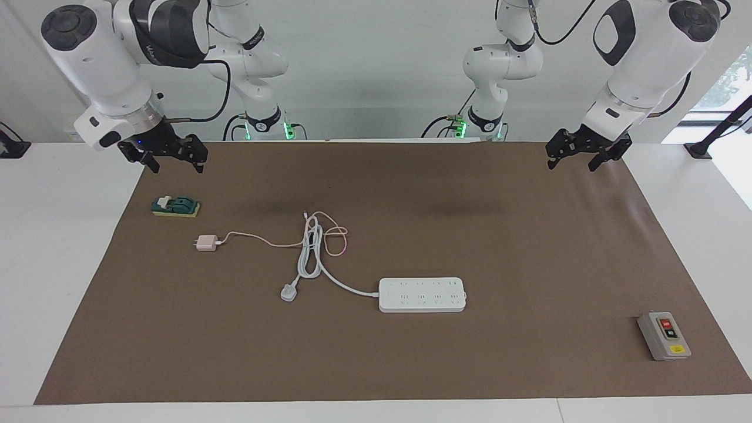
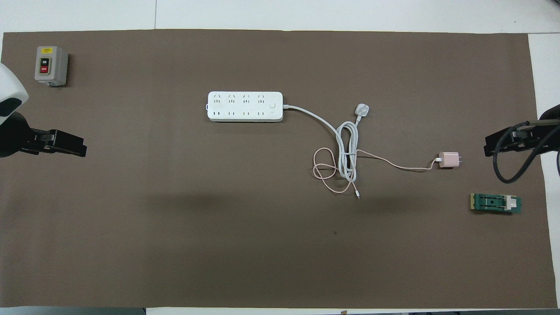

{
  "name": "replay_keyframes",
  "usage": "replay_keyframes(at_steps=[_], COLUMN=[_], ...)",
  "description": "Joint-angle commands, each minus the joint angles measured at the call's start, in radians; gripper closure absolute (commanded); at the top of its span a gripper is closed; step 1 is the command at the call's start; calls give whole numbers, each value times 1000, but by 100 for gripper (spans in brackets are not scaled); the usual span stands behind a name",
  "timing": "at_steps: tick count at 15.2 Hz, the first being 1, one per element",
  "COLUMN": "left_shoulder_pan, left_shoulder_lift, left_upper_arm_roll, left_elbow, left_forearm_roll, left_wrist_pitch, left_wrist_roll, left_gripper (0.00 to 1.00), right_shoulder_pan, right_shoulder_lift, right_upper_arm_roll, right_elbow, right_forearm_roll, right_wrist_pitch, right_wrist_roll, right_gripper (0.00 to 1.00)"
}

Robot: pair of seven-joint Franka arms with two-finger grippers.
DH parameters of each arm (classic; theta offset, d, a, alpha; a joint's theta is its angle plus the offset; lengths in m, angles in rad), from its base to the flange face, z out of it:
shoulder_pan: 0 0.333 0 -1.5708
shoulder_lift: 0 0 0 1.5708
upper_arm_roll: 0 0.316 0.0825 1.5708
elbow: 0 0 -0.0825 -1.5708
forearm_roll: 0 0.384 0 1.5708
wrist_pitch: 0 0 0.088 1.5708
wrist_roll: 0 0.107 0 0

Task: Plug charger into power strip

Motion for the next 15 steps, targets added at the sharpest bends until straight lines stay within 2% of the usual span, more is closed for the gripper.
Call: replay_keyframes(at_steps=[1, 15], left_shoulder_pan=[1, 1], left_shoulder_lift=[-21, -21], left_upper_arm_roll=[5, 3], left_elbow=[-23, -23], left_forearm_roll=[-8, -8], left_wrist_pitch=[17, 17], left_wrist_roll=[8, 10], left_gripper=[0, 0], right_shoulder_pan=[-3, -3], right_shoulder_lift=[12, 6], right_upper_arm_roll=[1, -2], right_elbow=[17, 10], right_forearm_roll=[19, 10], right_wrist_pitch=[3, 3], right_wrist_roll=[8, 11], right_gripper=[0, 0])
